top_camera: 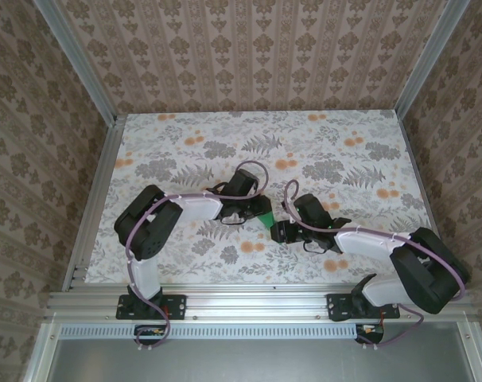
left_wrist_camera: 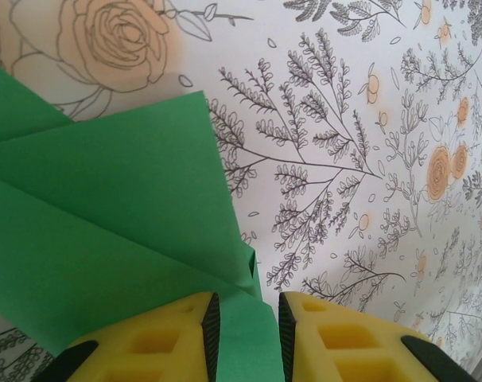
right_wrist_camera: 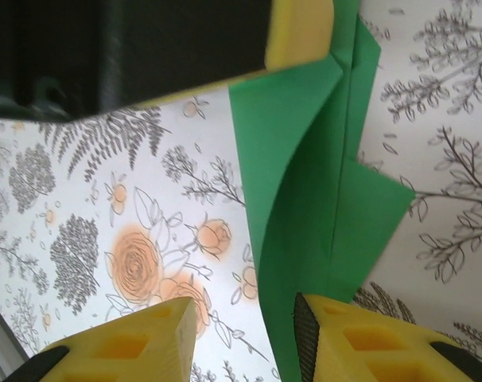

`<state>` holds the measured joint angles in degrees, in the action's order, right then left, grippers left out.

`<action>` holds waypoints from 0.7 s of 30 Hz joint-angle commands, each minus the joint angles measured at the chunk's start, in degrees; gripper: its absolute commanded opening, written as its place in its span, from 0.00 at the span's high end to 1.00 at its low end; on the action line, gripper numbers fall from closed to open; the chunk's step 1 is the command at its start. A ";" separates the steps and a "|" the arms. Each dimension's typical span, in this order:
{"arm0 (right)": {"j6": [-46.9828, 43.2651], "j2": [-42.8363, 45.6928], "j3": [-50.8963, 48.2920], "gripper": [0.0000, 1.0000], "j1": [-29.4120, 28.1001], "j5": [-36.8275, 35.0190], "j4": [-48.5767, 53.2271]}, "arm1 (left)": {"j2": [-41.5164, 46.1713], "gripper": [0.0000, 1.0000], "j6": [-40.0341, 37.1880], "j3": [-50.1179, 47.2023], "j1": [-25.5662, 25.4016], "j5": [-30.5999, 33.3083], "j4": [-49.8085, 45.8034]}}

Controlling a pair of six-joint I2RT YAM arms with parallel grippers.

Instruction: Fold a paper plane with a square sheet of paper (pick it up from the middle)

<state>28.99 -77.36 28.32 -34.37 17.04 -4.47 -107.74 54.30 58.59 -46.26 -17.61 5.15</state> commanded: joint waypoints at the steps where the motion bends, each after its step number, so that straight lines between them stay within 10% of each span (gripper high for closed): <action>1: 0.68 -1.65 2.13 0.61 0.18 0.50 3.95 | -1.06 0.71 -1.79 1.81 -0.23 -0.94 -1.85; 21: 0.70 -2.70 2.15 0.76 0.88 0.56 7.34 | -1.77 0.72 -3.48 3.81 -0.50 -1.87 -4.61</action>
<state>28.99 -81.25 30.41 -33.76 16.25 0.47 -108.51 52.60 60.97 -46.48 -18.70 2.44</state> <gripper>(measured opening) 0.246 0.285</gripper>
